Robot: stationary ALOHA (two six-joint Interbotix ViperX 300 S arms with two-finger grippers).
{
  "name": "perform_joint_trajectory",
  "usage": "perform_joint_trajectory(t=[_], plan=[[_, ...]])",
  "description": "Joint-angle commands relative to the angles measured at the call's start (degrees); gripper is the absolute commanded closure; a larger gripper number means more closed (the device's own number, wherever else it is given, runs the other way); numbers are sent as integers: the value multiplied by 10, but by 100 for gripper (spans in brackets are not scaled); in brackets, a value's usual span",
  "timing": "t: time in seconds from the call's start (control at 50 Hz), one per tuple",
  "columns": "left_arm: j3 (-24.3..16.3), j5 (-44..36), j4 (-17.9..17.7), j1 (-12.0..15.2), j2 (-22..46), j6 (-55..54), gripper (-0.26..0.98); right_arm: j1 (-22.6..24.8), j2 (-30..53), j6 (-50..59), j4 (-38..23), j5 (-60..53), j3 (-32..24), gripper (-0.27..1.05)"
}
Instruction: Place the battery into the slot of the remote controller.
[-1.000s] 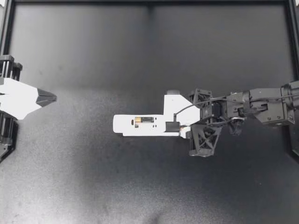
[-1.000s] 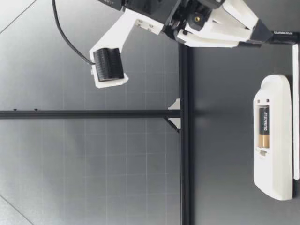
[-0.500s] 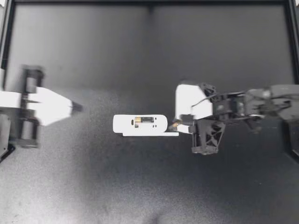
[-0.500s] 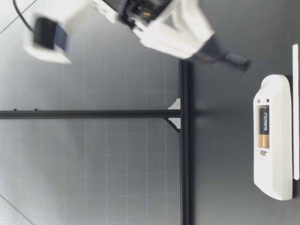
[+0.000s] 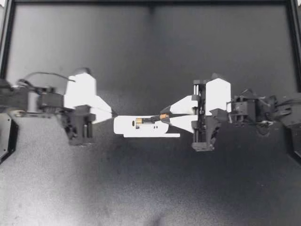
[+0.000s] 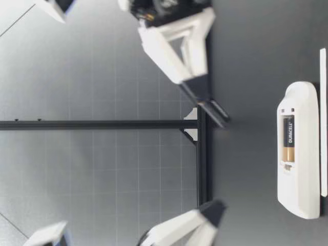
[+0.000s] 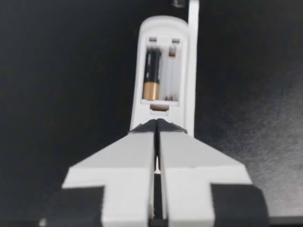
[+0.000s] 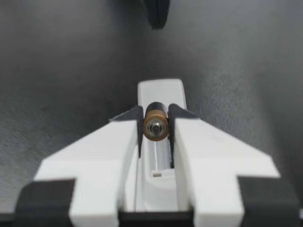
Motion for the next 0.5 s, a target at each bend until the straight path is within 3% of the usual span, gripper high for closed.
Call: perform_joint_trajectory(t=[0.0,0.48], plan=[[-25,10,2,3,17,2,90,-8,13,-1,1,-15,-16,77],[-50,13,2,2,101,4,90,-8,83,-4,0,-19,-52,77]])
